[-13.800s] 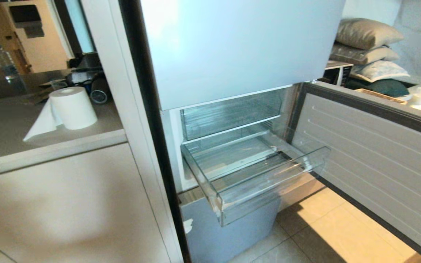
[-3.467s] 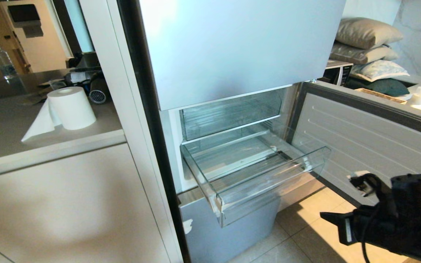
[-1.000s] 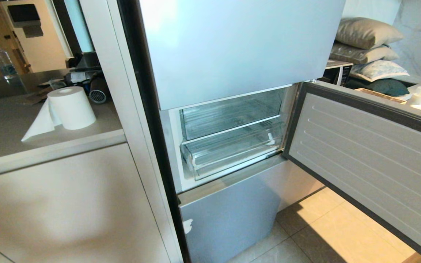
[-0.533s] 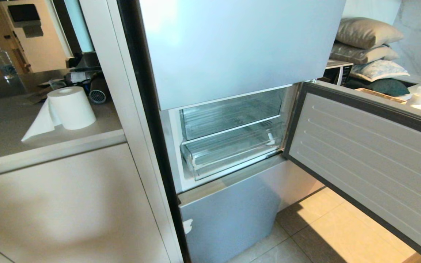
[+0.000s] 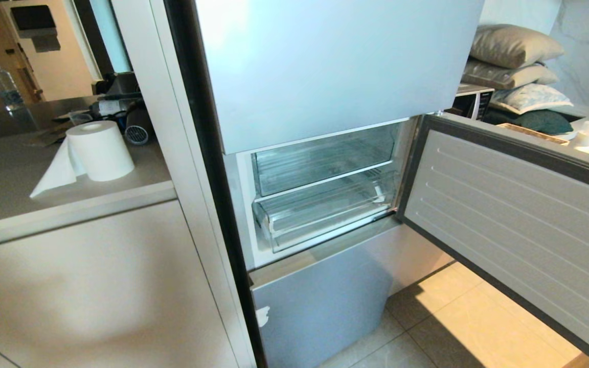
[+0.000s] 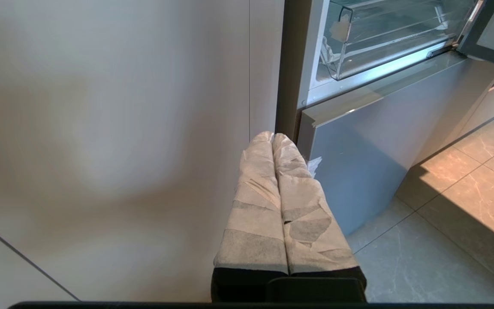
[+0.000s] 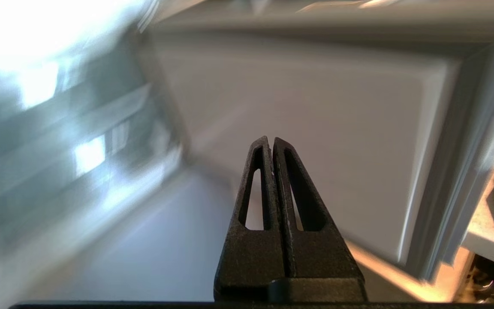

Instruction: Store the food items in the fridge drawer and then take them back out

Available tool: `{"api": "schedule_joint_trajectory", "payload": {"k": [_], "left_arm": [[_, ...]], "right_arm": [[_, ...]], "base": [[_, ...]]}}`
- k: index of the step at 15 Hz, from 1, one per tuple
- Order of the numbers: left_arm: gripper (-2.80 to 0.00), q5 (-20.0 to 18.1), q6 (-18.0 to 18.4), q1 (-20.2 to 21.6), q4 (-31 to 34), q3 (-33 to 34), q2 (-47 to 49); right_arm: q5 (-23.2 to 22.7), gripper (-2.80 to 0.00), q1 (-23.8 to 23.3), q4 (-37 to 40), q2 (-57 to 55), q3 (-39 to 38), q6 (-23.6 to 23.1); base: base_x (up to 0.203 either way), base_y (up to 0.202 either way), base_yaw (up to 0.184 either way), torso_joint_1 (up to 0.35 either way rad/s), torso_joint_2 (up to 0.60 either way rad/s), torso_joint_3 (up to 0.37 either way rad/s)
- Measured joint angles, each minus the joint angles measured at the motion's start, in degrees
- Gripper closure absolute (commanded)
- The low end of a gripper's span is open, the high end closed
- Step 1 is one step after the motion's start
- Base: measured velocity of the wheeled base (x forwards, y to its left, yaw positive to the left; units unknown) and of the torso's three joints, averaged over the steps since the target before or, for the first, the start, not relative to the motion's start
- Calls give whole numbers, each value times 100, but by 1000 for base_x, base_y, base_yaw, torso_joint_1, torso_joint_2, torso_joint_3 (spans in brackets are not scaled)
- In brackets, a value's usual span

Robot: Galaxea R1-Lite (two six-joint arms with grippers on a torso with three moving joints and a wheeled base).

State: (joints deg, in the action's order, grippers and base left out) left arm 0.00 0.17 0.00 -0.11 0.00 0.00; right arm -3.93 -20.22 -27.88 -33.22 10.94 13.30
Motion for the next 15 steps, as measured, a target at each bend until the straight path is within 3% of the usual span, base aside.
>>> {"api": "schedule_joint_trajectory", "payload": {"k": [1, 3, 6, 15], "left_arm": [[0, 0, 1, -2, 0, 0, 0], [0, 0, 1, 0, 0, 0, 0], [0, 0, 1, 0, 0, 0, 0], [0, 0, 1, 0, 0, 0, 0]], "right_arm": [[249, 0, 554, 399, 465, -261, -478], [405, 0, 1208, 1472, 1170, -723, -1295], [258, 0, 1968, 2918, 1850, -968, -1770], [241, 0, 2038, 2725, 3262, -1094, -1824]], "base": [[0, 0, 0, 0, 0, 0], [0, 0, 0, 0, 0, 0], [0, 0, 0, 0, 0, 0], [0, 0, 0, 0, 0, 0]]}}
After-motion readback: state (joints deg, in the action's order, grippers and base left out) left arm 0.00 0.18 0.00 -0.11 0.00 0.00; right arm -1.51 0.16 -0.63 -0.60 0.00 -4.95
